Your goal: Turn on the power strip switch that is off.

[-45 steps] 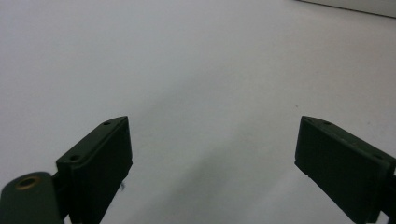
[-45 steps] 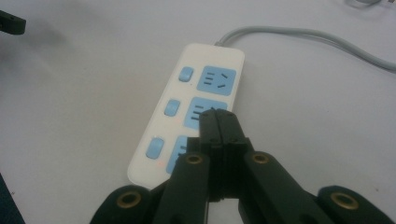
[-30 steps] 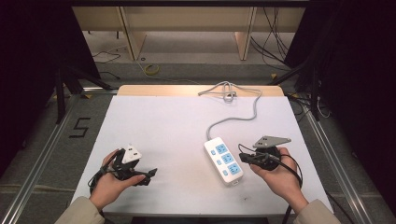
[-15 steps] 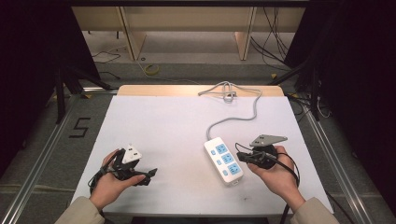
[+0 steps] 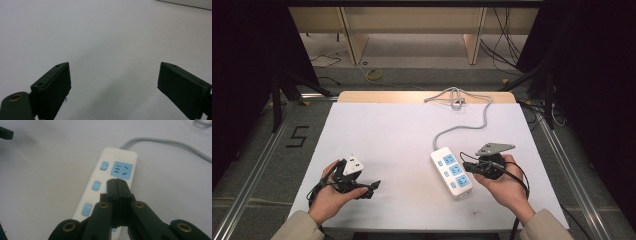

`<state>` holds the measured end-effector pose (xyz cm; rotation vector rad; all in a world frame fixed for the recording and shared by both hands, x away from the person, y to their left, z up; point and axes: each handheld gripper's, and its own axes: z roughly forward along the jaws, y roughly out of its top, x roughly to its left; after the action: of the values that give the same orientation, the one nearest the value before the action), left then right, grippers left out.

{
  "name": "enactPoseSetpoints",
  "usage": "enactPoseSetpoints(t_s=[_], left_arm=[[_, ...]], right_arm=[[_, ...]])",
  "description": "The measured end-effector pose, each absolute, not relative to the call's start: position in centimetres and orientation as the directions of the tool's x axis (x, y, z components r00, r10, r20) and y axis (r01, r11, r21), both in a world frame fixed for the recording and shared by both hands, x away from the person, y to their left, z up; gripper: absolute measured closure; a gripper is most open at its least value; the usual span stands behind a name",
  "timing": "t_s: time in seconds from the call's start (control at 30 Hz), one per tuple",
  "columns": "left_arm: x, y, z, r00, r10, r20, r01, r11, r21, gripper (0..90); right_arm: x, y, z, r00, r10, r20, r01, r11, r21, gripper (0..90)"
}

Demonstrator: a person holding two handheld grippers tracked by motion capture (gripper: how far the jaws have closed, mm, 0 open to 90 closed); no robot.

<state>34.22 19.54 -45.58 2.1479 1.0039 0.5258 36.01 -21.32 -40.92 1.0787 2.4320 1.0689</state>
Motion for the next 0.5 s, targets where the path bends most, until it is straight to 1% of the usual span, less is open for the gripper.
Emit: enactPoseSetpoints(t_s=[0.5], left_arm=[[34.20,19.45,-45.60,0.617,0.784,0.064,0.500,-0.454,0.738,11.0]], right_arm=[[36.56,-20.36,-40.95,-0.692,0.721,0.043,0.528,0.465,0.711,90.0]])
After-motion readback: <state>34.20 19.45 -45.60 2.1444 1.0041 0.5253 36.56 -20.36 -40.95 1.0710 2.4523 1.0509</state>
